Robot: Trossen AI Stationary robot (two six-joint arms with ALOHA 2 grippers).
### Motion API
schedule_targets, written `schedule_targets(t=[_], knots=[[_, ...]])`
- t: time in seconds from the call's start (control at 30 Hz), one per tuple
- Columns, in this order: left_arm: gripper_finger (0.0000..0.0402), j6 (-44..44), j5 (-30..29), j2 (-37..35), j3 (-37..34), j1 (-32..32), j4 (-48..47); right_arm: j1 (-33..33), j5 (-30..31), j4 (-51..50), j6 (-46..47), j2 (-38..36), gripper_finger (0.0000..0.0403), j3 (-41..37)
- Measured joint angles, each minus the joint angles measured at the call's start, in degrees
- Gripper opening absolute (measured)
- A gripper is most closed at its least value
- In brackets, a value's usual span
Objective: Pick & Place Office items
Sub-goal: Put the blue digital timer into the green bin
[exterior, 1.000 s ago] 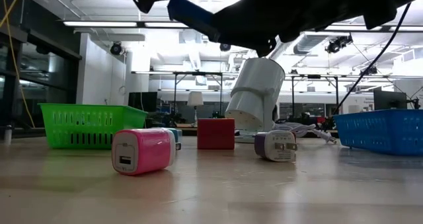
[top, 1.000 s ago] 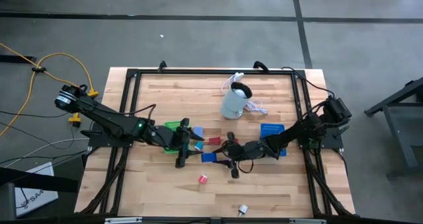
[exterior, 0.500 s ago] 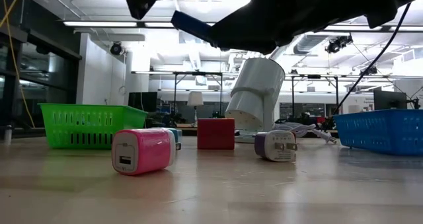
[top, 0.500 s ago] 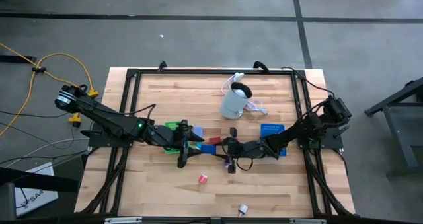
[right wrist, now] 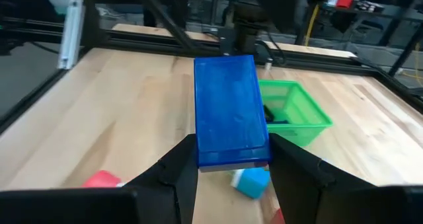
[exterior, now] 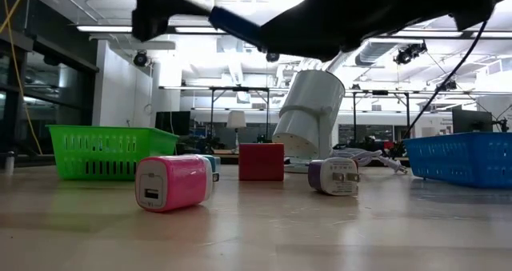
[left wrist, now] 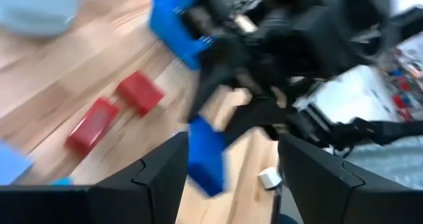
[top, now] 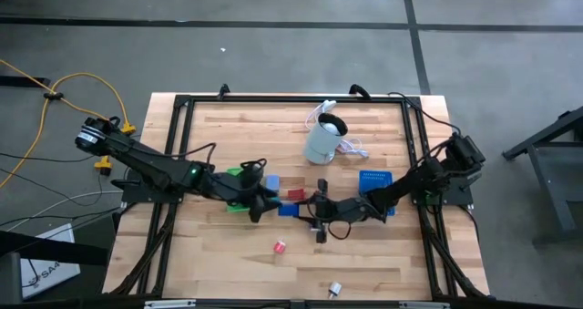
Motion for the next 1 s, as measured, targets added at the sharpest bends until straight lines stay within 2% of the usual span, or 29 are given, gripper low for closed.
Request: schedule_targets(t=[0.2, 0.37, 0.83, 1.0], knots=[[0.0227, -10.8, 0.0, 0.0, 0.0, 1.4, -9.2, 2.6, 1.6, 0.0, -1.0, 0.0, 0.0148, 0.0], [0.0227, -14.1, 0.0, 0.0, 0.0, 1.8, -8.9, 3.3, 4.5, 0.0, -2.8, 0.0, 0.0148, 0.0], [0.0227, -13.2, 0.5, 0.0, 0.0, 1.7, -2.3, 1.5, 7.1, 1.9, -3.1, 0.0, 0.0148, 0.0], [0.0227, -13.1, 0.5, 0.0, 0.0, 1.7, -2.3, 1.5, 10.0, 5.2, -7.5, 0.0, 0.0148, 0.0]])
